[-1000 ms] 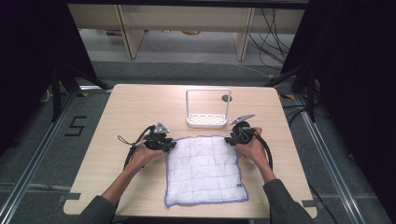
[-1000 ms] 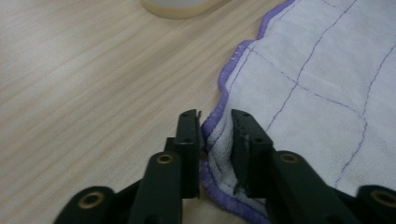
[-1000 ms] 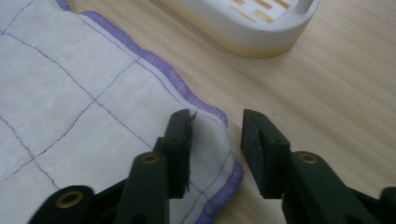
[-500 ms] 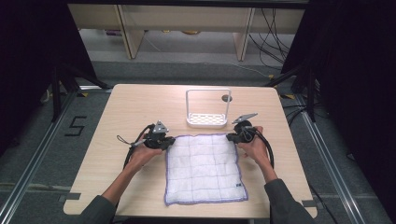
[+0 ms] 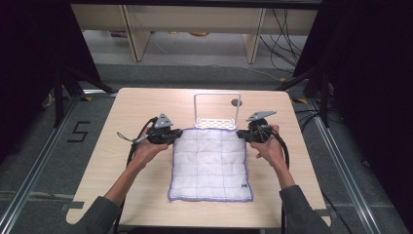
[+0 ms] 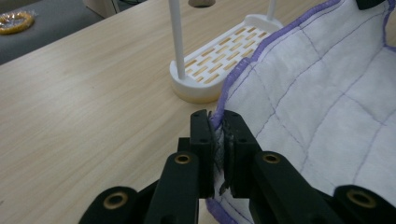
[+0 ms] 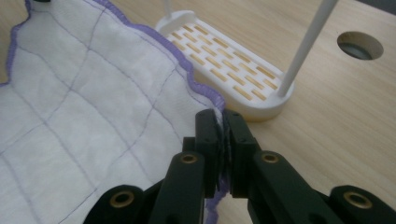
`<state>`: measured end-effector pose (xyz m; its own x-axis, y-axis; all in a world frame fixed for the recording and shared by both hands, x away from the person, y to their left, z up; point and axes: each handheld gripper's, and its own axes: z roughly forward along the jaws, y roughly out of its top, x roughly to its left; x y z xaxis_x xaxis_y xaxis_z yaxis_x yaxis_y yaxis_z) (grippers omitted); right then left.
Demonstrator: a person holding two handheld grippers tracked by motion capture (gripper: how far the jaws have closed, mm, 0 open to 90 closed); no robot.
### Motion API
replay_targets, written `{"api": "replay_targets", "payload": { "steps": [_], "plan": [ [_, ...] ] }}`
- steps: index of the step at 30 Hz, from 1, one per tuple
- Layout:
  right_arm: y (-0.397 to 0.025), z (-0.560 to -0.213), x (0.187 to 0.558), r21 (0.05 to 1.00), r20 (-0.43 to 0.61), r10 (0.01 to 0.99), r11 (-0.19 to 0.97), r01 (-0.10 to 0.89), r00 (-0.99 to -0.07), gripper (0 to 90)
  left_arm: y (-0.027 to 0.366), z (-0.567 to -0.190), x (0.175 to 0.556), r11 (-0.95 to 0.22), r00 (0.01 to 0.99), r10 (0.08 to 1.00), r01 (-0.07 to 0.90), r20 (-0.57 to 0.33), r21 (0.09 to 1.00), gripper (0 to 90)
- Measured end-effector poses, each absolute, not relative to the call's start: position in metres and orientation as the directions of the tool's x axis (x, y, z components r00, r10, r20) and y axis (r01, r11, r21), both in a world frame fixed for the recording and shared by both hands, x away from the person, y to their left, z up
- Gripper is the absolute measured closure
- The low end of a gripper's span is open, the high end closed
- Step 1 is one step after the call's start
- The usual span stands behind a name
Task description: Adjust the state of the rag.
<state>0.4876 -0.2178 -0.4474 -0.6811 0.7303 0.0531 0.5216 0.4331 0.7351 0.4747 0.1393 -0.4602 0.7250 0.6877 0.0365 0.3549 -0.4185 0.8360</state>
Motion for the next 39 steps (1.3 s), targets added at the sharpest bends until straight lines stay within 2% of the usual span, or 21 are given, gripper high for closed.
{"api": "replay_targets", "payload": {
  "steps": [5,10,16,23,39],
  "plan": [
    [-0.221,-0.427,0.462,0.761,0.005,0.678,0.475,0.442,-0.735,86.0,0.142,-0.447,0.445,-0.448,0.758,0.646,0.283,0.088,0.848,83.5],
    [-0.222,-0.42,0.426,0.771,-0.005,0.643,0.49,0.407,-0.766,86.0,0.152,-0.447,0.414,-0.434,0.77,0.632,0.259,0.087,0.863,83.4],
    [-0.227,-0.429,0.392,0.758,-0.024,0.606,0.53,0.381,-0.795,85.9,0.158,-0.455,0.385,-0.444,0.789,0.607,0.242,0.091,0.863,83.2],
    [-0.232,-0.447,0.364,0.744,-0.017,0.582,0.55,0.379,-0.813,85.7,0.157,-0.478,0.343,-0.52,0.825,0.55,0.218,0.128,0.826,82.6],
    [-0.233,-0.476,0.339,0.7,0.003,0.563,0.589,0.404,-0.826,84.1,0.154,-0.504,0.321,-0.59,0.862,0.493,0.23,0.12,0.774,79.6]
  ]
}}
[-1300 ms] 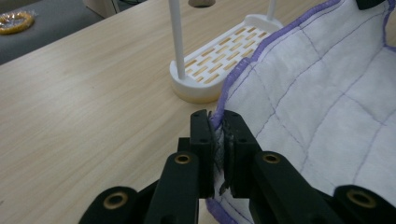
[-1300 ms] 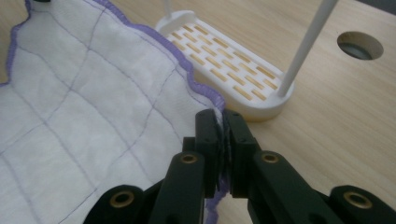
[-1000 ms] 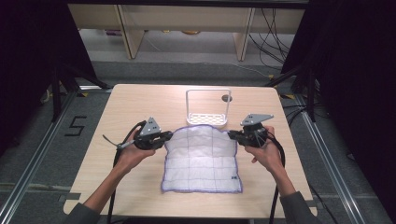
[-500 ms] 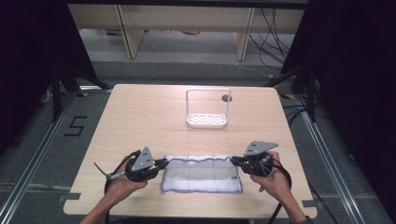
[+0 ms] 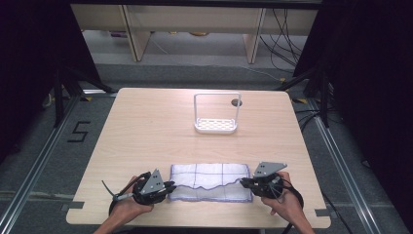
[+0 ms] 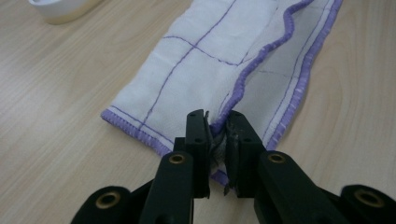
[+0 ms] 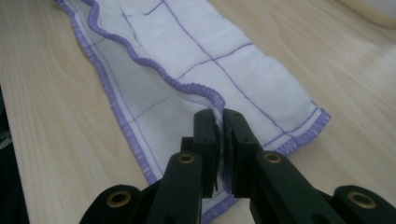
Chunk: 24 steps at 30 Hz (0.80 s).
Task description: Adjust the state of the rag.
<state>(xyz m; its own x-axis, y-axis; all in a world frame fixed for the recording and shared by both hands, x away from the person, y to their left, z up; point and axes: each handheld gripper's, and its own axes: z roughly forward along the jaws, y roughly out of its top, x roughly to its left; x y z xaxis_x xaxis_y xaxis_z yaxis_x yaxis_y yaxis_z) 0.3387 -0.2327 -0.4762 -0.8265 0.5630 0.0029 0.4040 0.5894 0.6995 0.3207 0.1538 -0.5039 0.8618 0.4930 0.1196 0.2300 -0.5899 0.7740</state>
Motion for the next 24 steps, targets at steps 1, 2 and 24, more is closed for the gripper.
{"api": "replay_targets", "payload": {
  "steps": [1,2,24],
  "plan": [
    [-0.233,-0.478,0.337,0.7,-0.002,0.559,0.593,0.399,-0.829,83.3,0.154,-0.504,0.32,-0.598,0.862,0.49,0.223,0.13,0.77,78.7],
    [-0.233,-0.478,0.334,0.691,0.008,0.563,0.594,0.411,-0.826,82.1,0.154,-0.505,0.319,-0.601,0.862,0.492,0.235,0.122,0.764,77.8],
    [-0.256,-0.467,0.339,0.73,0.051,0.773,0.403,0.552,-0.632,53.9,0.164,-0.482,0.358,-0.456,0.795,0.607,0.358,-0.01,0.815,49.5]
  ]
}}
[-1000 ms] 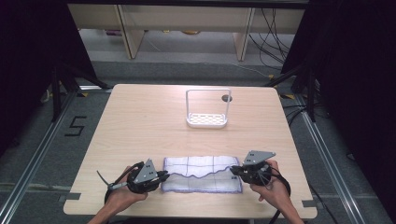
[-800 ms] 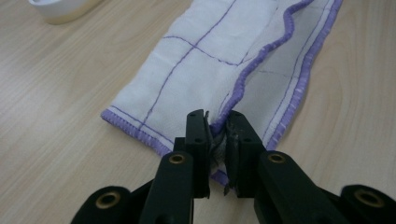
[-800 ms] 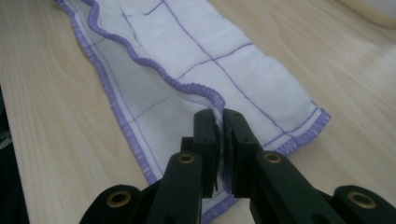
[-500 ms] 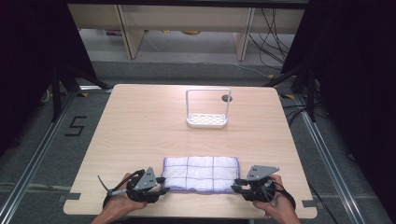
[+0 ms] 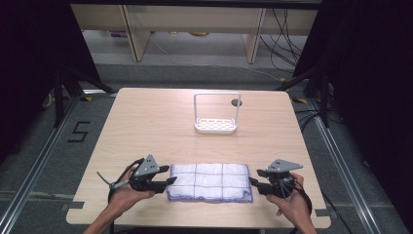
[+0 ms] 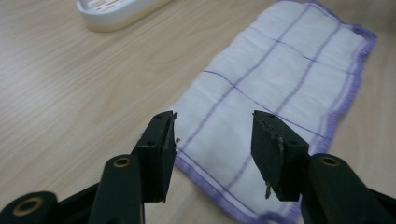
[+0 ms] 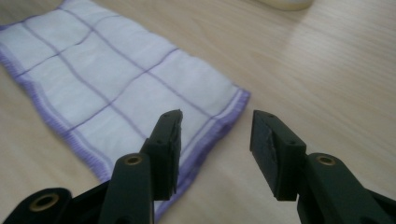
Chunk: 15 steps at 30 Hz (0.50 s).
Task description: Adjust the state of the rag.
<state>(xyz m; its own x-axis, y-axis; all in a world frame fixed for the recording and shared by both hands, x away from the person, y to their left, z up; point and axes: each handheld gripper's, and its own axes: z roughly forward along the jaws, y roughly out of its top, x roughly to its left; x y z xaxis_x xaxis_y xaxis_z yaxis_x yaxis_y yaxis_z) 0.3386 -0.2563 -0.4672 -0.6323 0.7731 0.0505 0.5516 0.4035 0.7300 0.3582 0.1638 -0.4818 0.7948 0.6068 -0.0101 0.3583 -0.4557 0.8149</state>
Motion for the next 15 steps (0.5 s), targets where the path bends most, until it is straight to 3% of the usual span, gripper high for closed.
{"api": "replay_targets", "payload": {
  "steps": [7,15],
  "plan": [
    [-0.25,-0.472,0.369,0.686,0.074,0.794,0.399,0.608,-0.603,52.8,0.163,-0.495,0.399,-0.416,0.739,0.67,0.443,-0.061,0.794,48.6],
    [-0.234,-0.482,0.383,0.655,0.068,0.796,0.419,0.628,-0.602,50.3,0.153,-0.507,0.408,-0.501,0.784,0.619,0.443,-0.05,0.743,48.4]
  ]
}}
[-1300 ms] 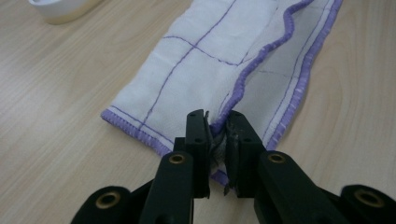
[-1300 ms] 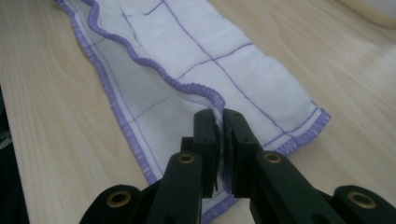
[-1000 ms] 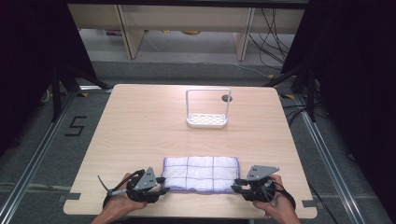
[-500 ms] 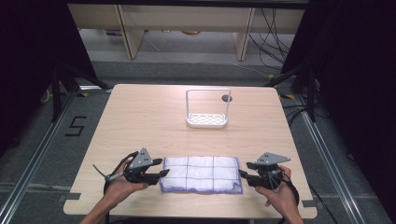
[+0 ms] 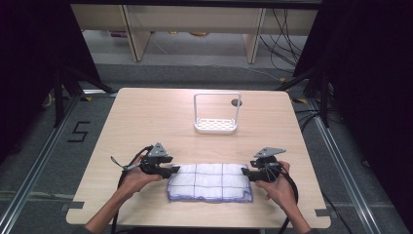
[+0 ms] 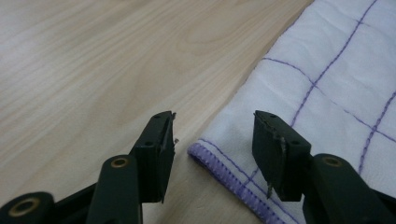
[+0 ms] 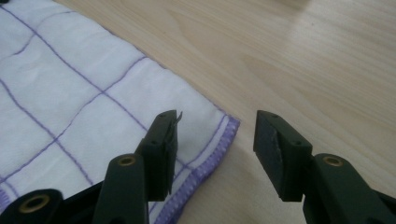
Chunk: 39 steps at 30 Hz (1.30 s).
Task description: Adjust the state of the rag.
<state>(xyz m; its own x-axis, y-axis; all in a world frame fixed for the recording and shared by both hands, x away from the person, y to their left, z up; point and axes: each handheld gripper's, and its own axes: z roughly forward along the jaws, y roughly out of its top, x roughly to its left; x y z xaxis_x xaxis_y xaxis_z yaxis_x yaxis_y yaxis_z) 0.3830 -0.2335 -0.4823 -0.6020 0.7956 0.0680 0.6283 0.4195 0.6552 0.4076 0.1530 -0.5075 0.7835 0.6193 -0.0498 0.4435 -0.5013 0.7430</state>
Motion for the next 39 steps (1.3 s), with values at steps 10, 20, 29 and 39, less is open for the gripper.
{"api": "replay_targets", "payload": {
  "steps": [10,20,29,39],
  "plan": [
    [-0.225,-0.497,0.396,0.63,0.061,0.803,0.43,0.647,-0.593,48.5,0.149,-0.513,0.408,-0.552,0.812,0.581,0.434,-0.045,0.712,59.6],
    [-0.225,-0.499,0.401,0.62,0.08,0.735,0.492,0.611,-0.673,75.7,0.15,-0.51,0.402,-0.569,0.826,0.561,0.431,-0.053,0.7,81.4],
    [-0.205,-0.487,0.428,0.629,0.021,0.689,0.554,0.546,-0.724,82.7,0.16,-0.507,0.369,-0.583,0.833,0.553,0.39,-0.004,0.713,82.8],
    [-0.159,-0.474,0.49,0.587,0.029,0.58,0.65,0.483,-0.814,82.6,0.151,-0.506,0.318,-0.566,0.862,0.507,0.346,-0.015,0.748,82.5]
  ]
}}
